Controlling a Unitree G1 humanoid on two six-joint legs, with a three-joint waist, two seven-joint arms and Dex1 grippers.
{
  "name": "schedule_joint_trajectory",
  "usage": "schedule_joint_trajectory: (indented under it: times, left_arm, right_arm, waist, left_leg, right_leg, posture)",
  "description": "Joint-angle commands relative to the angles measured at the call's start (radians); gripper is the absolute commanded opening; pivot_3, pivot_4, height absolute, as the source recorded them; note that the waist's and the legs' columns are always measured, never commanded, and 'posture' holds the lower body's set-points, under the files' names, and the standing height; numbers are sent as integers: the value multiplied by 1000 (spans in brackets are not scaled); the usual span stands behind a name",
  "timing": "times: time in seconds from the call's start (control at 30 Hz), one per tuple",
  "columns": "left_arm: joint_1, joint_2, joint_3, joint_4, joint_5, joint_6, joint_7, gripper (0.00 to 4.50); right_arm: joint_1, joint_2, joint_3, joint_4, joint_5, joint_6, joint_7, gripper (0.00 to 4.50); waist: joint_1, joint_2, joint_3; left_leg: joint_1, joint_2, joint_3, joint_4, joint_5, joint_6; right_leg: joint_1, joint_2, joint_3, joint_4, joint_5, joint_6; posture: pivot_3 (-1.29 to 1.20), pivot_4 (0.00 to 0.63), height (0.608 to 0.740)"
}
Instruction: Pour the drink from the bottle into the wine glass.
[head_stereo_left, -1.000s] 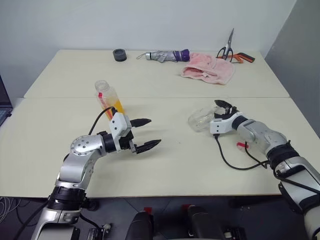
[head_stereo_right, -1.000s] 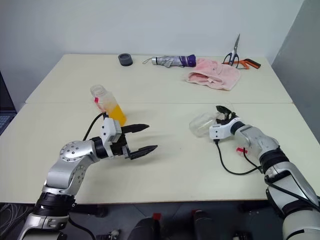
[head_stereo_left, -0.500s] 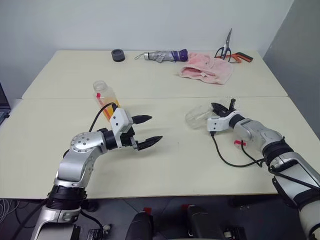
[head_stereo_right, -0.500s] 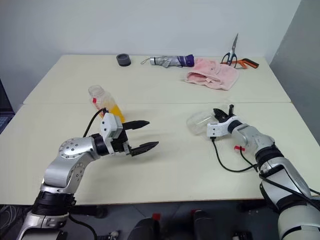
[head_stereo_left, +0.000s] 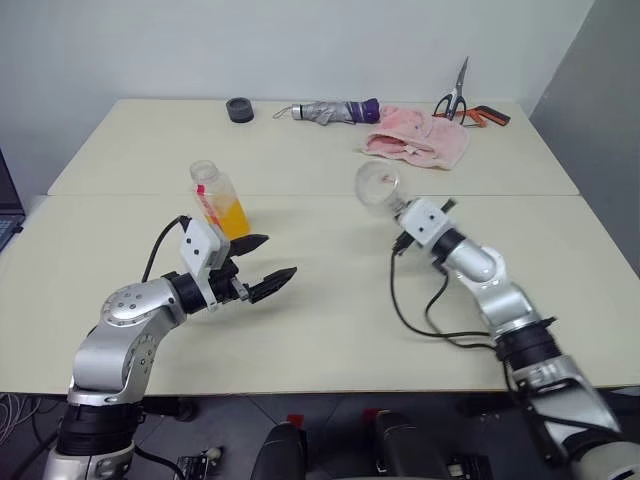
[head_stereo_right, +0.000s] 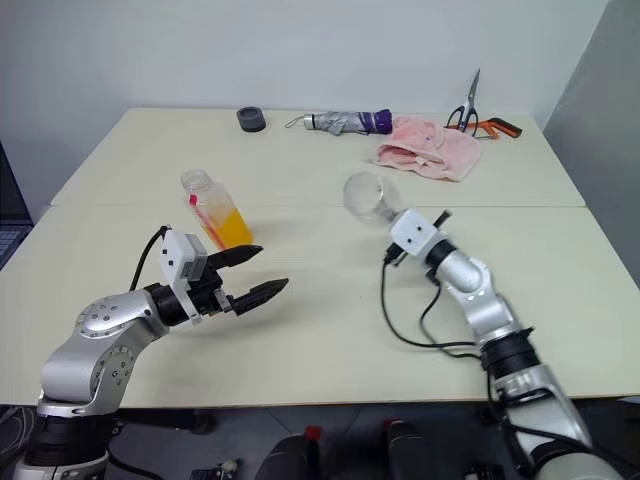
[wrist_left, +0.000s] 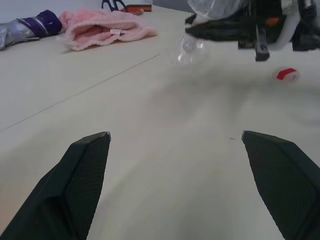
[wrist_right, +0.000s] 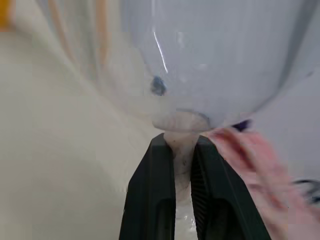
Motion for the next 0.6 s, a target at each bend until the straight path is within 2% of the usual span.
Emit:
schedule_joint_trajectory:
  times: [0.03, 0.27, 0.6]
  left_arm:
    - [8, 24, 51, -40, -10, -9, 19, 4500]
    - [2, 50, 75, -45, -12, -7, 32, 4500]
    - [-20, 60, 89, -48, -20, -7, 50, 4500]
  right_arm:
    - [-23, 50, -23, -48, 82, 93, 51, 130]
    - [-127, 160, -28, 158, 60, 54, 22, 130]
    - [-235, 225, -49, 474, 42, -81, 37, 130]
  waist:
    - [3, 1, 0]
    - [6, 0, 0]
    - [3, 0, 0]
  left_leg:
    - [0, 0, 0, 0, 0, 0]
    - [0, -2, 1, 0, 0, 0]
    - [0, -2, 1, 0, 0, 0]
  right_leg:
    - [0, 0, 0, 0, 0, 0]
    - [0, 1, -2, 0, 0, 0]
    - [-1, 1, -2, -1, 0, 0]
  posture:
    - [0, 150, 740]
    - [0, 150, 740]
    - [0, 150, 740]
